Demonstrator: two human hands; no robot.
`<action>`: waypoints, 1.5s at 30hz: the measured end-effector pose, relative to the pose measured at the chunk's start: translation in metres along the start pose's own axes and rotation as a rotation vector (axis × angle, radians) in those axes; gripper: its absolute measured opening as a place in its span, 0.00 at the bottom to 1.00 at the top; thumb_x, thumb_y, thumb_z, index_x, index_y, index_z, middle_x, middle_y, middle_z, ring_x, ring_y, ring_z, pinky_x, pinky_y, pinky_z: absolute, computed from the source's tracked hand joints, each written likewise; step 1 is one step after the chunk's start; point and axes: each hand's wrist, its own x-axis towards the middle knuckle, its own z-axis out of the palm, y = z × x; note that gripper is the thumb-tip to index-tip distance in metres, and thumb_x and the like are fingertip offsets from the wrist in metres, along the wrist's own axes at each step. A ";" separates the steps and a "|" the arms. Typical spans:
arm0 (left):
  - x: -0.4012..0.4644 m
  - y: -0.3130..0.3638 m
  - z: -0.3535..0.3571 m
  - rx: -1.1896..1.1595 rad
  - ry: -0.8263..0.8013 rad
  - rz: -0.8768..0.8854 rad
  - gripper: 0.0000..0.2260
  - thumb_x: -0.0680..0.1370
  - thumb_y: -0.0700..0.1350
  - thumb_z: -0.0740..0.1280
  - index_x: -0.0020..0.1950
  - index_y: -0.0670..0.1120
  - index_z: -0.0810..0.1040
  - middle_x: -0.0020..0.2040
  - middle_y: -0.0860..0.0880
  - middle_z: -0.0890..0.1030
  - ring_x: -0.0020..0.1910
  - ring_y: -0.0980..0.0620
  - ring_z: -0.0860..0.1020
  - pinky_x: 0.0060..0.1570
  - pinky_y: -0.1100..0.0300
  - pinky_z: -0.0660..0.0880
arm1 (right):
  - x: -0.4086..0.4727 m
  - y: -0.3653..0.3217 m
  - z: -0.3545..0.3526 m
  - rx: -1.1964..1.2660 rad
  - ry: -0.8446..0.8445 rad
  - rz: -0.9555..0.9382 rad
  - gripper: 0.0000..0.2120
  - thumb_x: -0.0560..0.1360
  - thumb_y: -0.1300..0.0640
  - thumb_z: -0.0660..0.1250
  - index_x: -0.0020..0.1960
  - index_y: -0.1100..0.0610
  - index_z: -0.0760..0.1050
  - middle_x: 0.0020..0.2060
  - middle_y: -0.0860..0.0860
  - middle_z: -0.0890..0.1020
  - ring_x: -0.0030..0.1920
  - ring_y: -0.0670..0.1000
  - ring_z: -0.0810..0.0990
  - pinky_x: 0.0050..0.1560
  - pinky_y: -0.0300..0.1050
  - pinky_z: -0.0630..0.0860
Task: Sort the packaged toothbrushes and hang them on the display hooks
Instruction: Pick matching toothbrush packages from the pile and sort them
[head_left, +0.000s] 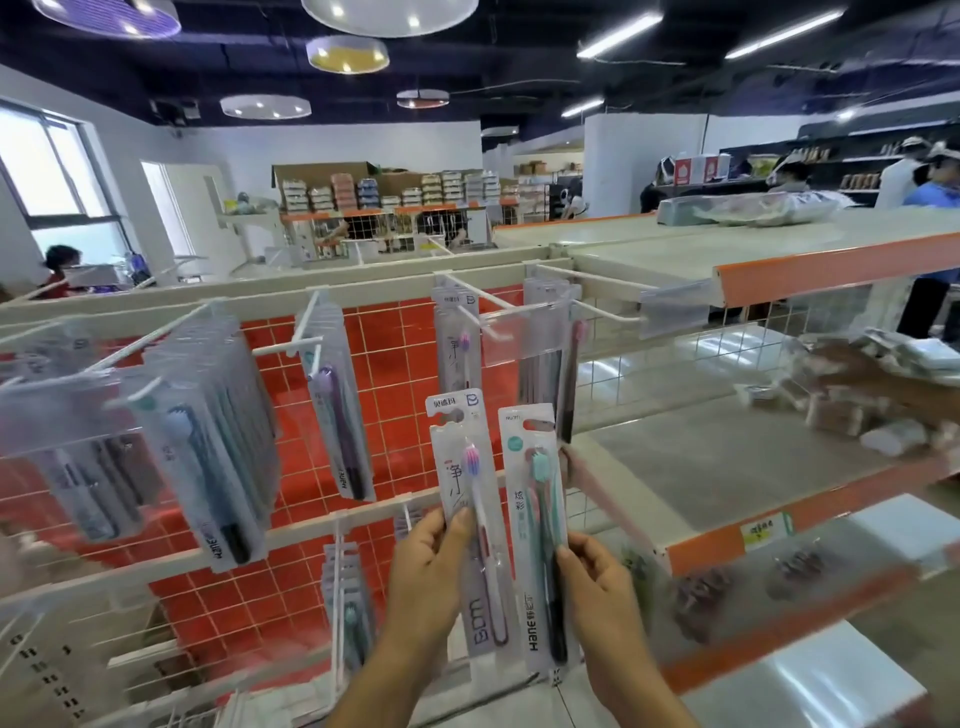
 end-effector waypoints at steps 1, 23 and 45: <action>0.003 0.001 0.002 -0.004 -0.006 0.002 0.09 0.80 0.48 0.62 0.54 0.50 0.80 0.48 0.54 0.86 0.50 0.56 0.83 0.51 0.58 0.77 | 0.004 0.000 -0.001 0.000 0.003 0.004 0.08 0.80 0.61 0.59 0.48 0.58 0.78 0.37 0.50 0.84 0.35 0.43 0.82 0.33 0.35 0.77; 0.045 -0.014 0.039 -0.026 0.332 0.069 0.10 0.79 0.46 0.62 0.53 0.47 0.82 0.48 0.47 0.85 0.51 0.45 0.82 0.57 0.42 0.77 | 0.089 -0.005 -0.032 -0.068 -0.121 0.090 0.09 0.80 0.58 0.59 0.48 0.58 0.77 0.42 0.54 0.83 0.41 0.51 0.84 0.34 0.38 0.79; 0.052 0.010 0.068 0.094 0.274 0.319 0.12 0.79 0.56 0.62 0.43 0.51 0.79 0.39 0.38 0.80 0.41 0.33 0.77 0.41 0.34 0.76 | 0.119 0.011 -0.021 -0.142 -0.178 0.098 0.08 0.80 0.58 0.60 0.48 0.53 0.78 0.43 0.51 0.84 0.44 0.50 0.83 0.39 0.40 0.77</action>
